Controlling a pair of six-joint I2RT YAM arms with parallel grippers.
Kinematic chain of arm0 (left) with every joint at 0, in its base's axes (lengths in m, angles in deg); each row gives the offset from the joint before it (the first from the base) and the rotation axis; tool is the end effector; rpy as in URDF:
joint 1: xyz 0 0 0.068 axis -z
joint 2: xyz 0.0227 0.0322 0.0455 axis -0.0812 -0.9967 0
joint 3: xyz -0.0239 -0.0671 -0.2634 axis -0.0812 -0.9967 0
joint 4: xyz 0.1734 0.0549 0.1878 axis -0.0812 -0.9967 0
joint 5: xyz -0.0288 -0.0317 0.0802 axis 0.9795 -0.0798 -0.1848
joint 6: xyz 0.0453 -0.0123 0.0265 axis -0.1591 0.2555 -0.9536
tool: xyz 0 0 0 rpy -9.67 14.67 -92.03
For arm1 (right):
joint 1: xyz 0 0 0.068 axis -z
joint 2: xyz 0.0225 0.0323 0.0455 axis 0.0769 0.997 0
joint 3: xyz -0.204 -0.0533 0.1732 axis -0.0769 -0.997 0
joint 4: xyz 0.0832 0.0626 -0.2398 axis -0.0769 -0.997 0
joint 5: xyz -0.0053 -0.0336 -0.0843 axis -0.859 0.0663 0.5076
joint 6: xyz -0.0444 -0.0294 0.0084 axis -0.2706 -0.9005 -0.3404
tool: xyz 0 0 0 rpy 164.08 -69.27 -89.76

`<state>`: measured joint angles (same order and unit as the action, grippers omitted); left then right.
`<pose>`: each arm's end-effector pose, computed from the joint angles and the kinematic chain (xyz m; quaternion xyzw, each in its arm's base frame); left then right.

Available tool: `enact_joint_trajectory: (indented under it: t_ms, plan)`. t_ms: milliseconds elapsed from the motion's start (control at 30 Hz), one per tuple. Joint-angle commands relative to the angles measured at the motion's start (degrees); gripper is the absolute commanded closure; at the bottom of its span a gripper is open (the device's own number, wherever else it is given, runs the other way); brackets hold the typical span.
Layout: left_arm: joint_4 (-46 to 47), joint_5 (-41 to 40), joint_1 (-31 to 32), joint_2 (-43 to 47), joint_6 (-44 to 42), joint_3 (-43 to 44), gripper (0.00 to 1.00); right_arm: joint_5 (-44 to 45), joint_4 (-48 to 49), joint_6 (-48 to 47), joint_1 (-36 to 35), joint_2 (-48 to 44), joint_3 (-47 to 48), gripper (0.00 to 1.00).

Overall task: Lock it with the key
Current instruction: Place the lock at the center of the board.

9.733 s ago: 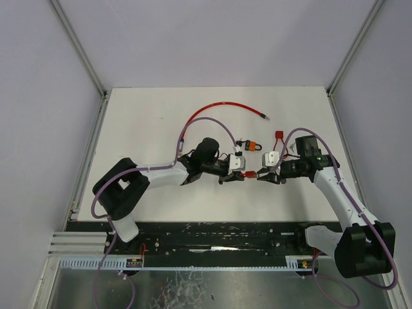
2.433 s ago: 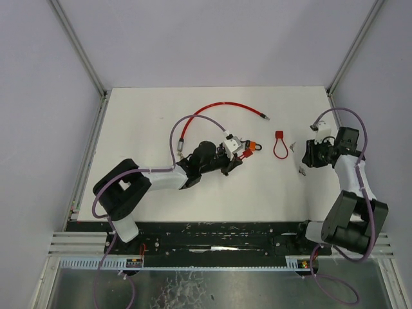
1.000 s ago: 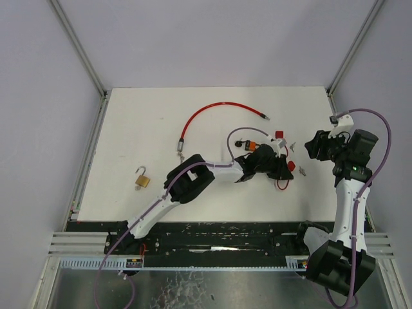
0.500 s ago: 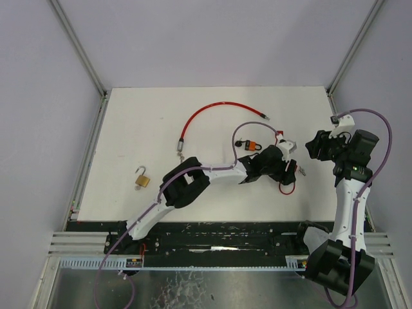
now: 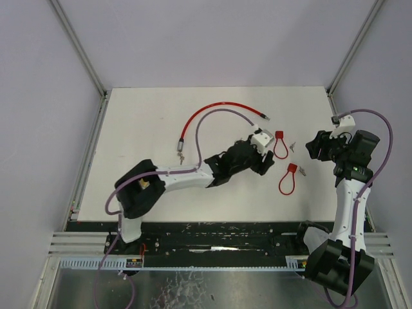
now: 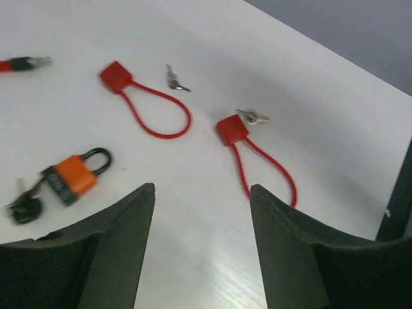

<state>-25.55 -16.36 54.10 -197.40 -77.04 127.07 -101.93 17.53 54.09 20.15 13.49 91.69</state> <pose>0.2372 -0.3881 0.2329 0.3337 0.7285 -0.3142 0.5091 0.2004 -0.0690 0.3127 -0.0539 0.8175 0.0947 0.5655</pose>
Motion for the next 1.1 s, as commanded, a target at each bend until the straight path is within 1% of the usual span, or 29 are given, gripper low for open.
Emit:
enact_joint_trajectory:
  t_ms: [0,133,233,367,467,533,600,667,700,767,800,933,967,1067]
  plan:
    - [15.1,-6.7,-2.6,9.4,-9.4,-9.2,0.39,-3.1,2.0,-0.3,0.4,-0.5,-0.1,0.45]
    - [17.9,-9.5,-4.8,14.7,-11.6,-14.9,0.26,-6.7,1.8,-1.2,0.4,-0.4,-0.3,0.45]
    - [18.9,-7.1,-7.8,16.6,-9.9,-18.4,0.24,-9.9,1.4,-2.4,0.4,-0.4,-0.5,0.45]
    - [21.5,-0.9,-13.4,15.8,-3.0,-21.2,0.23,-13.3,0.9,-3.7,0.4,-0.2,-0.9,0.45]
    - [21.6,8.4,-18.2,12.5,4.5,-20.1,0.23,-13.8,0.8,-4.0,0.4,0.1,-0.9,0.45]
    - [19.8,13.9,-20.8,9.7,10.3,-17.5,0.24,-14.0,0.7,-4.2,0.4,0.2,-1.0,0.45]
    - [15.1,17.2,-22.4,4.6,15.0,-12.7,0.31,-14.2,0.7,-4.2,0.4,0.5,-0.9,0.45]
    - [8.8,18.1,-22.5,0.0,16.1,-7.2,0.37,-14.3,0.6,-4.2,0.4,0.6,-0.9,0.45]
    - [4.6,17.7,-22.3,-2.6,16.6,-4.0,0.42,-14.4,0.6,-4.2,0.4,0.6,-0.8,0.45]
    - [-3.0,16.8,-22.0,-7.7,17.0,3.2,0.52,-14.5,0.6,-4.2,0.4,0.7,-0.8,0.44]
    - [-7.0,15.7,-21.8,-10.3,16.6,8.6,0.57,-14.5,0.6,-4.1,0.4,0.7,-0.9,0.44]
    - [-18.0,9.3,-21.0,-18.9,15.4,21.1,0.7,-14.4,0.5,-4.3,0.4,0.7,-0.8,0.44]
    - [-19.8,8.8,-21.0,-20.5,15.3,23.5,0.72,-14.4,0.5,-4.2,0.4,0.7,-0.8,0.44]
    - [-23.2,6.4,-19.9,-23.5,14.1,28.1,0.74,-14.6,0.5,-4.3,0.4,0.7,-0.7,0.44]
